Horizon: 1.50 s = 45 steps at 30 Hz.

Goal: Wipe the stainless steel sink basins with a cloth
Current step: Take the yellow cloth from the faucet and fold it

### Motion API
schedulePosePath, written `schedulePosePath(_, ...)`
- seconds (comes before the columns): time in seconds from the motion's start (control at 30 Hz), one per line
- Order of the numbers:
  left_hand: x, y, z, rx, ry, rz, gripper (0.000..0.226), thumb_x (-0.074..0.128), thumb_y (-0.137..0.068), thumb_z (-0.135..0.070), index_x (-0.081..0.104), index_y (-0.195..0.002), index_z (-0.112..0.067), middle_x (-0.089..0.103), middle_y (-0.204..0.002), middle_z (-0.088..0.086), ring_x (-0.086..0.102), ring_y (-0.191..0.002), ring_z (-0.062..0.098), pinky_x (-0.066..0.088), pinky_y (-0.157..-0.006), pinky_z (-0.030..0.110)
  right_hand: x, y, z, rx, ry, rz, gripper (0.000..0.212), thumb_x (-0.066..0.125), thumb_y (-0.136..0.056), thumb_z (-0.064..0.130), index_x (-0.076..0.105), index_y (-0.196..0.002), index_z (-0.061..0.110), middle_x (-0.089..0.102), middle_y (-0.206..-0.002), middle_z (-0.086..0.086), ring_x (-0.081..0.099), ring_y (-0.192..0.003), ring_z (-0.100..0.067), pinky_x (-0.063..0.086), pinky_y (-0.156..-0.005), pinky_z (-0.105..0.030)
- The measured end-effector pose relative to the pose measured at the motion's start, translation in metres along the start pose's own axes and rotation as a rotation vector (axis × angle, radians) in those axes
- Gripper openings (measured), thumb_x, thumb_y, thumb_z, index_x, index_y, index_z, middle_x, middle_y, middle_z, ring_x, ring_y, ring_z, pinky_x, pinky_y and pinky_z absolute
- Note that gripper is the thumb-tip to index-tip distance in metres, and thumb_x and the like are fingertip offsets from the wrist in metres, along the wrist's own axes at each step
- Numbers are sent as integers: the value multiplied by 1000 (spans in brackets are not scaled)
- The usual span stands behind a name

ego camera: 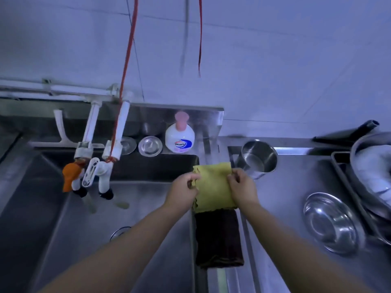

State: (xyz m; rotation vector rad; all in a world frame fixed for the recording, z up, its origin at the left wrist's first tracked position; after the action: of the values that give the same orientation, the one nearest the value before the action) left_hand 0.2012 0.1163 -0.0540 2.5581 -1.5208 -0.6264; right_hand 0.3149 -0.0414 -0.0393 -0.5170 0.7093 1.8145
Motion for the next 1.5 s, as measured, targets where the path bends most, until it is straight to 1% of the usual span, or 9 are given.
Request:
schedulePosePath(0.17,23,-45,20,-30,-81,-15,45,53,-77,6,65,-110,-23,60,-100,-4,55,-80,9,47,-63,15,13,-36,-22,47,104,59,33,46,-96,29,52,-126,18,63,-108,-3,57,-94,-22,39,-73,-30)
schedulePosePath(0.33,32,-46,41,-107,-39,-7,51,60,-72,4,61,-116,-22,57,-94,-8,57,-76,6,50,-61,22,19,-40,-42,71,17,84,42,49,-86,16,51,-127,22,58,-89,8,55,-86,-16,42,-75,-31)
schedulePosePath(0.5,32,-40,47,-108,-48,-31,53,66,-73,5,59,-118,-23,54,-121,3,60,-97,19,52,-77,29,22,-42,-44,23,-39,118,44,54,-85,10,49,-128,17,57,-81,7,55,-76,-6,42,-63,-20)
schedulePosePath(0.77,28,-17,48,-169,-107,-73,70,68,-78,-14,37,-140,-25,45,-136,0,53,-114,23,47,-93,36,9,-20,-57,77,-15,65,31,54,-90,19,54,-120,14,59,-76,10,58,-75,-13,45,-68,-29)
schedulePosePath(0.9,38,25,71,-365,64,-38,65,64,-87,-30,33,-141,-11,56,-123,4,56,-104,19,45,-87,33,-1,22,-80,126,13,105,30,54,-89,22,55,-119,18,59,-75,8,59,-76,-16,46,-69,-30)
schedulePosePath(1.0,51,50,83,-445,151,49,60,65,-87,-29,38,-136,-9,59,-114,7,60,-102,22,47,-90,35,1,47,-88,129,-6,152,30,59,-88,26,53,-117,24,59,-78,11,57,-76,-4,40,-60,-19)
schedulePosePath(1.17,54,54,85,-449,188,-30,30,71,-81,-13,59,-107,-6,66,-97,10,66,-87,22,53,-76,31,7,55,-84,123,-79,123,33,64,-83,17,53,-114,24,58,-79,7,59,-73,-7,45,-62,-18)
schedulePosePath(1.3,48,47,79,-389,163,-107,17,71,-80,-10,58,-91,-11,66,-91,8,66,-82,20,52,-70,28,7,52,-78,87,-72,51,32,66,-83,16,52,-111,22,55,-73,8,56,-68,-5,42,-59,-17)
schedulePosePath(1.5,34,57,81,-352,40,-39,39,70,-82,-14,53,-116,-11,54,-107,1,56,-94,17,44,-81,29,-1,65,-64,44,113,-24,29,61,-87,20,53,-115,20,59,-101,9,55,-80,-6,41,-66,-23)
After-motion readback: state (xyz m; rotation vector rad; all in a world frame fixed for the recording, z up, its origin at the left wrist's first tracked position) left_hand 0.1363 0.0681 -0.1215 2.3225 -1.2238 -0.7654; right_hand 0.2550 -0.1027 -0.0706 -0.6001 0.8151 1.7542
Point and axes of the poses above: each hand's wrist, its own y-axis away from the middle knuckle, its own x-axis out of the palm, z = x × y, the point moved 5 cm from there along -y, towards the middle knuckle
